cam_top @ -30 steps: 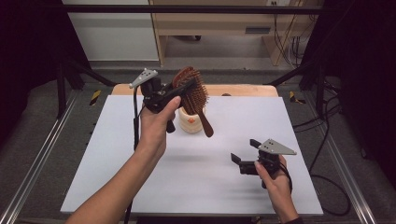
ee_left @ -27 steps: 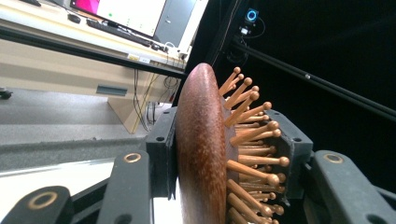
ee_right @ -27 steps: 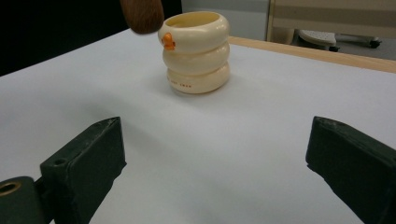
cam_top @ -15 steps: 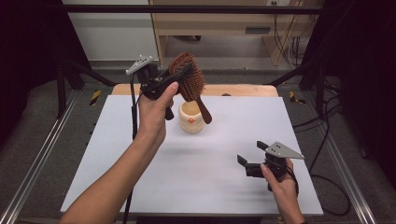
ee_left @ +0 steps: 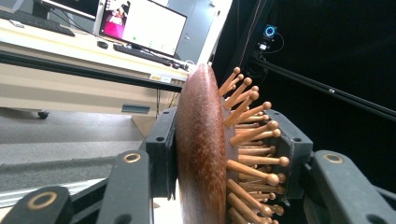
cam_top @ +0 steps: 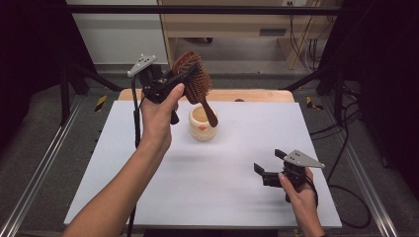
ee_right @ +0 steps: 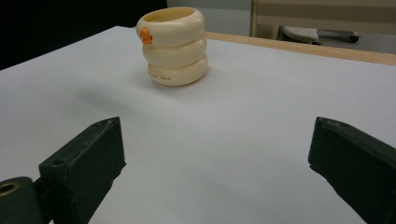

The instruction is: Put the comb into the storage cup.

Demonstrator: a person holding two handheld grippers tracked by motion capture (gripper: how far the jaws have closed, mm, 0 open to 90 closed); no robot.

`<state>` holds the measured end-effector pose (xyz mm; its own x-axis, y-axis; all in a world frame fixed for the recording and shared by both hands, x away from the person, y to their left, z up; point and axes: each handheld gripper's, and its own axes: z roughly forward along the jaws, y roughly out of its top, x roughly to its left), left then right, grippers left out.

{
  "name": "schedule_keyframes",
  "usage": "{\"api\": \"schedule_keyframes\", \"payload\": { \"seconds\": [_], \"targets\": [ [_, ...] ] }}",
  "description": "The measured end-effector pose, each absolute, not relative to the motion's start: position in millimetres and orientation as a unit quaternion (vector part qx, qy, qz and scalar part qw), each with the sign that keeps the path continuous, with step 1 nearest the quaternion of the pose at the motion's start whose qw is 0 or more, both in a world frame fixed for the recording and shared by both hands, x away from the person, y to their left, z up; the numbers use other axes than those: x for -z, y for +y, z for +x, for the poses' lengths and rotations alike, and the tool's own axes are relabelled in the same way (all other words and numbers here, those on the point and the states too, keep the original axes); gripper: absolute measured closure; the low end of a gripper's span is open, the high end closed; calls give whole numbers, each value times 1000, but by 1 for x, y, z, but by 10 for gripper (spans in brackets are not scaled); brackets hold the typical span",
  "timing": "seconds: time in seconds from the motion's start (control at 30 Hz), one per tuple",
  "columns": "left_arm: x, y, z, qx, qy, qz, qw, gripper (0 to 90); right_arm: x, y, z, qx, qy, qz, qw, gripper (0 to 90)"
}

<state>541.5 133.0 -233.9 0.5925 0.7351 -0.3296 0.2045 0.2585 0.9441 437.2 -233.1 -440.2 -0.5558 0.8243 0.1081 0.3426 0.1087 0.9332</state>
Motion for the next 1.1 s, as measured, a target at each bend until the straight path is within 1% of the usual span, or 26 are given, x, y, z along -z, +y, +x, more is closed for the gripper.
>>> {"api": "schedule_keyframes", "payload": {
  "seconds": [0.13, 0.27, 0.37, 0.47, 0.63, 0.77, 0.83, 1.1],
  "targets": [
    [230, 136, 549, -208, 404, 578, 677, 508, 441, -229, 437, -517, 717, 410, 227, 45],
    [230, 138, 554, -212, 409, 568, 682, 509, 438, -225, 434, -534, 717, 395, 209, 42],
    [232, 139, 558, -213, 417, 564, 680, 509, 436, -219, 432, -523, 727, 386, 220, 55],
    [234, 141, 561, -214, 421, 562, 680, 509, 436, -217, 430, -518, 731, 387, 218, 59],
    [239, 141, 565, -215, 426, 562, 675, 509, 436, -226, 425, -501, 743, 385, 221, 63],
    [242, 141, 568, -217, 426, 563, 674, 508, 444, -237, 424, -517, 725, 394, 228, 65],
    [244, 140, 570, -218, 429, 562, 672, 509, 446, -237, 426, -518, 728, 390, 220, 64],
    [245, 144, 572, -225, 434, 561, 668, 509, 449, -243, 427, -522, 721, 395, 226, 62]
  ]
}}
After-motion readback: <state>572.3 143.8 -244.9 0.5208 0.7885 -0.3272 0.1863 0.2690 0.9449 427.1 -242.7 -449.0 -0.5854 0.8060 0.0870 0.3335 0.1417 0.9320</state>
